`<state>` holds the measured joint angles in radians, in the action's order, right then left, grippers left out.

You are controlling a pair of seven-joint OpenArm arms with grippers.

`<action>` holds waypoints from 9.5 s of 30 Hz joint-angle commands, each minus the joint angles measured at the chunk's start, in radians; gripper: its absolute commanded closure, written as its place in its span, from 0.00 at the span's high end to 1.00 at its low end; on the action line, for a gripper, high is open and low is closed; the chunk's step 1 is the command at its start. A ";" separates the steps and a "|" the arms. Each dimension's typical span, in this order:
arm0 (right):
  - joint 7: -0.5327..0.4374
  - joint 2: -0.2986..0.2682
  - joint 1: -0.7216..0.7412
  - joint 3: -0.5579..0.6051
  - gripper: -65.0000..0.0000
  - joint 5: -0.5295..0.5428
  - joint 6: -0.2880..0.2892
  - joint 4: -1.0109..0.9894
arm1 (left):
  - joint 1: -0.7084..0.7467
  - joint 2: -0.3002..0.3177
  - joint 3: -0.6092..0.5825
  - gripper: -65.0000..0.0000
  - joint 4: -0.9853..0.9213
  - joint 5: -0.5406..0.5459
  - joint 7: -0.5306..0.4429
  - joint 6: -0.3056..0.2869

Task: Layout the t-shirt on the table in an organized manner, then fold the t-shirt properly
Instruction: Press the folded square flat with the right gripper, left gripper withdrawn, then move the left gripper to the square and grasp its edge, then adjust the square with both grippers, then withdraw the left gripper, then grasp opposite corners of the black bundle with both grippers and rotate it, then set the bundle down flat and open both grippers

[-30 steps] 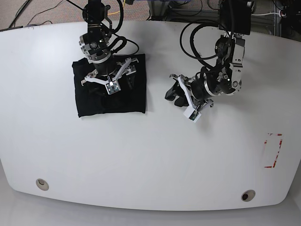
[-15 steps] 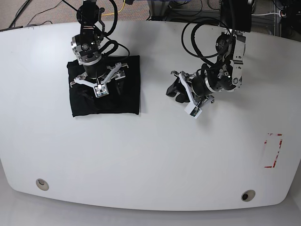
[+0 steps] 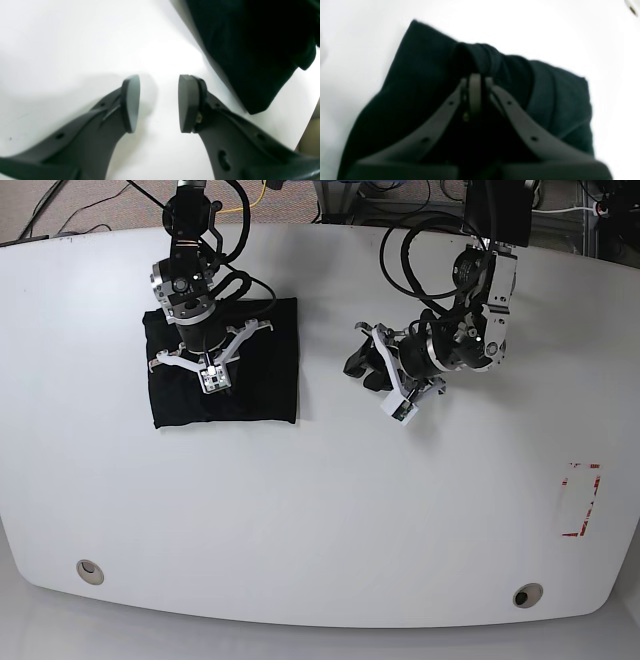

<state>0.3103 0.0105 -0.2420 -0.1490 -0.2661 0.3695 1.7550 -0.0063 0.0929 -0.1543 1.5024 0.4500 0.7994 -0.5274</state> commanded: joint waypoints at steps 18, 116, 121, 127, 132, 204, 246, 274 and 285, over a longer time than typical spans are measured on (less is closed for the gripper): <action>0.065 0.032 -0.013 0.035 0.00 0.004 0.004 0.178 | -0.016 -0.132 -0.070 0.37 0.013 0.019 -0.016 -0.006; 0.129 0.081 -0.021 0.295 0.48 -0.003 0.128 0.242 | -0.045 -0.066 -0.035 0.19 -0.019 0.022 -0.200 -0.079; 0.129 0.062 -0.018 0.294 0.48 -0.002 0.127 0.242 | -0.045 -0.031 -0.014 0.19 -0.007 0.022 -0.200 -0.081; 0.129 0.052 0.000 0.266 0.48 0.001 0.127 0.240 | -0.050 0.009 -0.011 0.19 -0.007 0.022 -0.200 -0.081; 0.129 0.053 0.039 0.162 0.48 0.006 0.138 0.233 | -0.050 0.014 0.035 0.19 0.004 0.022 -0.200 -0.081; 0.132 -0.065 -0.098 -0.094 0.14 0.434 0.329 0.108 | -0.361 0.023 -0.307 0.19 -0.329 -0.099 -0.203 -0.171; 0.184 -0.132 0.059 -0.019 0.32 0.434 0.329 -0.131 | -0.050 0.018 -0.149 0.18 -0.095 -0.101 -0.143 -0.171; 0.243 -0.037 -0.041 -0.016 0.39 0.433 0.329 0.136 | -0.185 0.107 -0.147 0.18 0.013 -0.099 -0.133 -0.171; 0.393 -0.037 0.072 -0.014 0.95 0.443 0.329 0.216 | -0.088 0.104 -0.023 0.18 0.165 -0.101 -0.061 -0.171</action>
<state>0.7059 -0.0250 -0.1989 -0.1623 0.1585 0.6971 1.9514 -0.0887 0.1917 -0.2352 1.6154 0.3370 0.7338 -0.7006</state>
